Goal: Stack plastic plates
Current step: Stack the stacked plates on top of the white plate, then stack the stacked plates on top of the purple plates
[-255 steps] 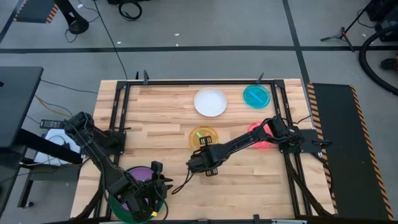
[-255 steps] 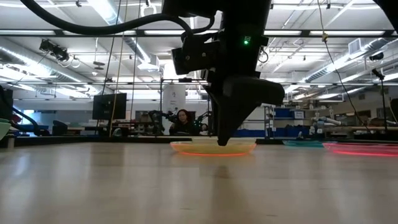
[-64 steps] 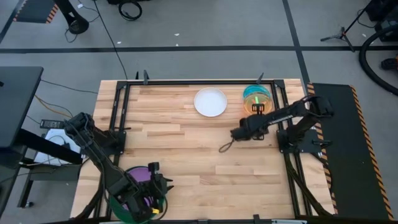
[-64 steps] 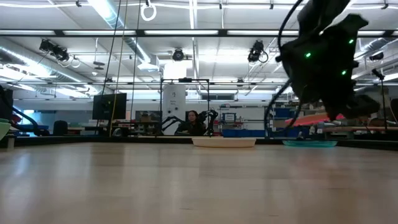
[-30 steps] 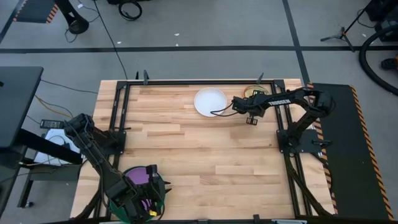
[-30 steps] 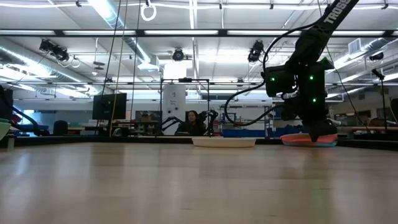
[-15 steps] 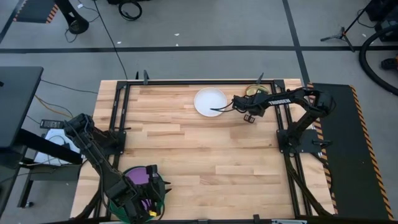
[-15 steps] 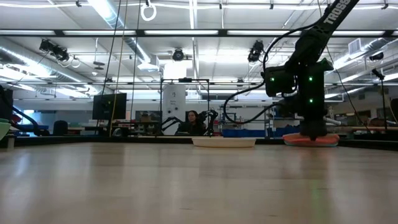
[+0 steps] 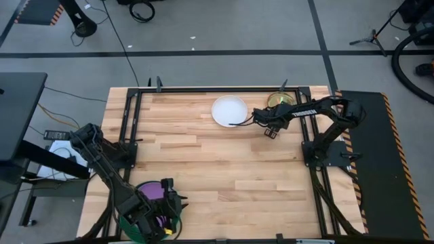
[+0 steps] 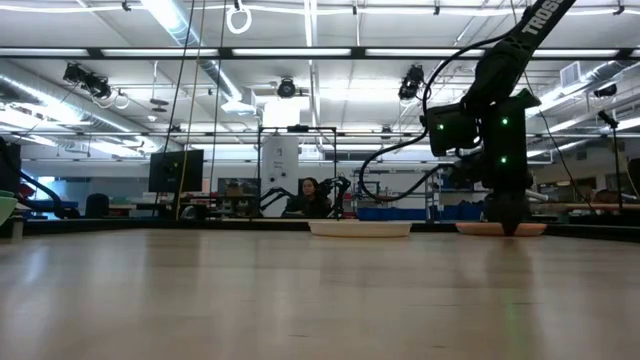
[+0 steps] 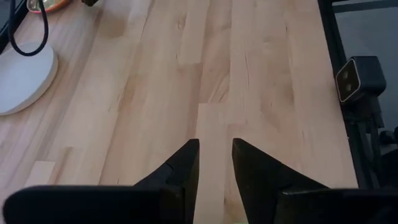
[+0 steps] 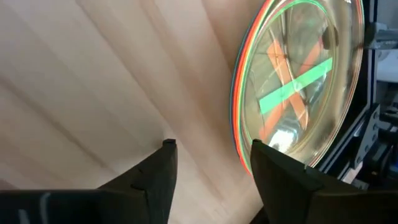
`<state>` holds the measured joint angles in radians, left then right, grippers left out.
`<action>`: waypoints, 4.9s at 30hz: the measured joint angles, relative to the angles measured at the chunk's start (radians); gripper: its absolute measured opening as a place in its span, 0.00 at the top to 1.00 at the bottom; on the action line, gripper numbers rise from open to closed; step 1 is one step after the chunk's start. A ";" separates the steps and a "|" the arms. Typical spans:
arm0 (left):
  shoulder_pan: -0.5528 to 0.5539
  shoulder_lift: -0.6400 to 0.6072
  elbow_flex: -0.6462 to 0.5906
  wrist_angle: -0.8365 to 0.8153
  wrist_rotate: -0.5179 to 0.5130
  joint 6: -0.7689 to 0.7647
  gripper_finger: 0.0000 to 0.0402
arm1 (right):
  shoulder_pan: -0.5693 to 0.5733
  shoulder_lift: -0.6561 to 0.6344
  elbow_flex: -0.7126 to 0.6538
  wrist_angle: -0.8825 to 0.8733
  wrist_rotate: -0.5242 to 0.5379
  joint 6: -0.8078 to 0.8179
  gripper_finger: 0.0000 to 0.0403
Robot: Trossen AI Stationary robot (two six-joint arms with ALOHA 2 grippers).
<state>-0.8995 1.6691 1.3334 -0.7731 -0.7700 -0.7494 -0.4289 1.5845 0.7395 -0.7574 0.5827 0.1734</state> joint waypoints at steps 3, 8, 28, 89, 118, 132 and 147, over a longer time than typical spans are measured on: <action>0.000 0.000 0.000 0.000 0.000 0.026 0.74 | 0.000 0.000 0.000 0.000 0.000 0.035 0.47; -0.001 0.000 0.000 0.000 0.000 0.028 0.74 | -0.056 -0.001 0.002 0.008 -0.057 0.066 0.47; -0.007 0.000 0.000 0.026 0.000 -0.024 0.74 | -0.277 -0.003 0.003 0.243 -0.225 -0.005 0.50; -0.008 0.000 0.001 0.026 0.000 0.036 0.74 | 0.291 0.069 0.371 0.137 -0.119 -0.682 0.98; -0.008 0.000 0.001 0.021 0.001 0.023 0.74 | 0.262 0.313 0.371 0.407 -0.052 -0.592 0.77; -0.021 0.000 0.001 0.021 0.015 0.019 0.74 | 0.264 0.185 0.371 0.400 -0.215 -0.391 0.63; -0.021 0.000 0.001 0.021 0.015 0.019 0.74 | 0.224 0.211 0.371 0.419 -0.302 -0.389 0.29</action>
<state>-0.9207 1.6688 1.3346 -0.7521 -0.7547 -0.7300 -0.2045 1.7954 1.1103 -0.3382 0.2810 -0.2153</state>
